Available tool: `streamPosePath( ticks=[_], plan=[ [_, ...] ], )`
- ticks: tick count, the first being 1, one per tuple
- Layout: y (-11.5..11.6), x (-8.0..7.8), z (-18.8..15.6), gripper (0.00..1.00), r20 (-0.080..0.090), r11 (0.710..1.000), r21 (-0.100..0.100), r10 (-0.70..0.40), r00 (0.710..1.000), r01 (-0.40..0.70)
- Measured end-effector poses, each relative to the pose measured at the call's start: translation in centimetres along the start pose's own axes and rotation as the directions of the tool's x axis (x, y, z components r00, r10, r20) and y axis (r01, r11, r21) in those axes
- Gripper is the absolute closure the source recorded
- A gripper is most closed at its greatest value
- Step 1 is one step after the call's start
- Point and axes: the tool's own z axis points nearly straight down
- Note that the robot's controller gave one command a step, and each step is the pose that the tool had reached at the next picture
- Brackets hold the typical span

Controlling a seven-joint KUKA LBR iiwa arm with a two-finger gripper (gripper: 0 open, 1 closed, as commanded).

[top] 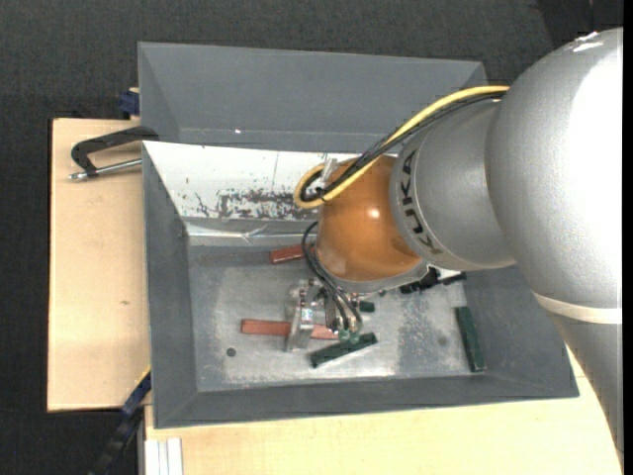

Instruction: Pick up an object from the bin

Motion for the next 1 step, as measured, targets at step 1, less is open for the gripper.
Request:
streamPosePath(
  ticks=[1],
  plan=[
    [2.25,-2.02,-16.39,1.0,0.008,1.0,-0.002,-0.01,1.0,0.01]
  ],
)
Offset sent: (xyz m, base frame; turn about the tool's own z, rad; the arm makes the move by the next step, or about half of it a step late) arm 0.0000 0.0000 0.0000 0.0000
